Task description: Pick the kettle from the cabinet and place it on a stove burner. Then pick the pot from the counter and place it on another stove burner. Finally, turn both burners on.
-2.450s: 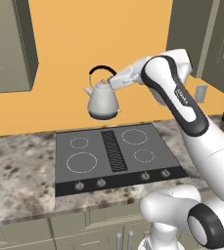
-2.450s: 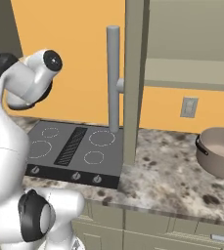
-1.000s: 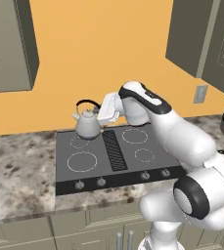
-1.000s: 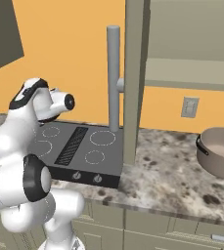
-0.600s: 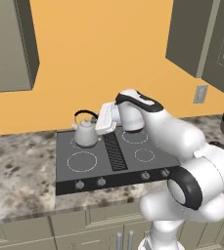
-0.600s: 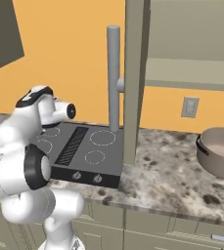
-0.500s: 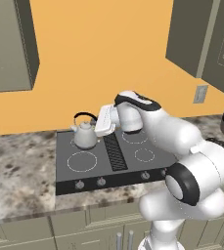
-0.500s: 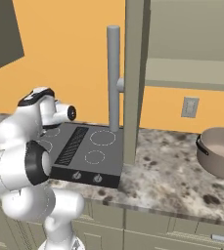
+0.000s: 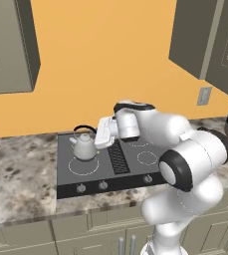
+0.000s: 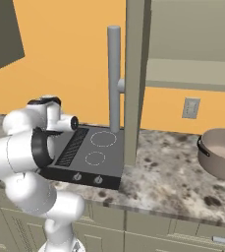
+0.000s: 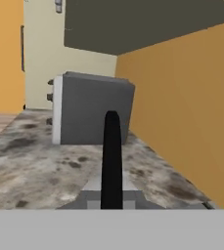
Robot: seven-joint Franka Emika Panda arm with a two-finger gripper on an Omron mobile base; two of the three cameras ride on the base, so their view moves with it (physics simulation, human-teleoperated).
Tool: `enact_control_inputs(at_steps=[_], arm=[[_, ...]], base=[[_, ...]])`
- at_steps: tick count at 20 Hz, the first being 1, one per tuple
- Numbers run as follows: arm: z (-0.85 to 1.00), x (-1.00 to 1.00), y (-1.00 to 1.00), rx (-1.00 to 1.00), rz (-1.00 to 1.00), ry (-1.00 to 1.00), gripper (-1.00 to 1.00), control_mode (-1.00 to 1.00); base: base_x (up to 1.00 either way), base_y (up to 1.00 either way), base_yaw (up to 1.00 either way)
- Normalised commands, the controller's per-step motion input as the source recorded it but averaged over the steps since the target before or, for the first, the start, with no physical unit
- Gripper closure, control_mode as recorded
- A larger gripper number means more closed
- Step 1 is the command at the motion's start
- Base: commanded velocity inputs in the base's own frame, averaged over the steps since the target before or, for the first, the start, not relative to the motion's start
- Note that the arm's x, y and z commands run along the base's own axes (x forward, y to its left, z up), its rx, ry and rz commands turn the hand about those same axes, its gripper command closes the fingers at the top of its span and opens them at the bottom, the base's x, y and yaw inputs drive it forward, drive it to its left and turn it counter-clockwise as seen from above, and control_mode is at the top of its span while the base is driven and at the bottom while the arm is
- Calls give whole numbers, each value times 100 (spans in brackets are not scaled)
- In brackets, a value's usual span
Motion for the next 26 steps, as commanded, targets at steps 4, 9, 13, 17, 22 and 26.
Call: enact_control_inputs(at_steps=[4, 9, 13, 17, 22, 26], arm=[[-41, 19, 5, 0, 4, 0, 100, -100], [-35, 31, 16, 0, 3, 0, 100, -100], [-22, 37, 20, -1, 1, 0, 100, -100], [-19, 29, 16, -7, 0, 0, 100, -100], [-22, 10, 8, -10, 0, 0, 100, -100], [-24, -8, 5, -12, 0, 0, 100, -100]], base=[[0, 0, 0], [0, 0, 0], [0, 0, 0], [0, 0, 0], [0, 0, 0], [0, 0, 0]])
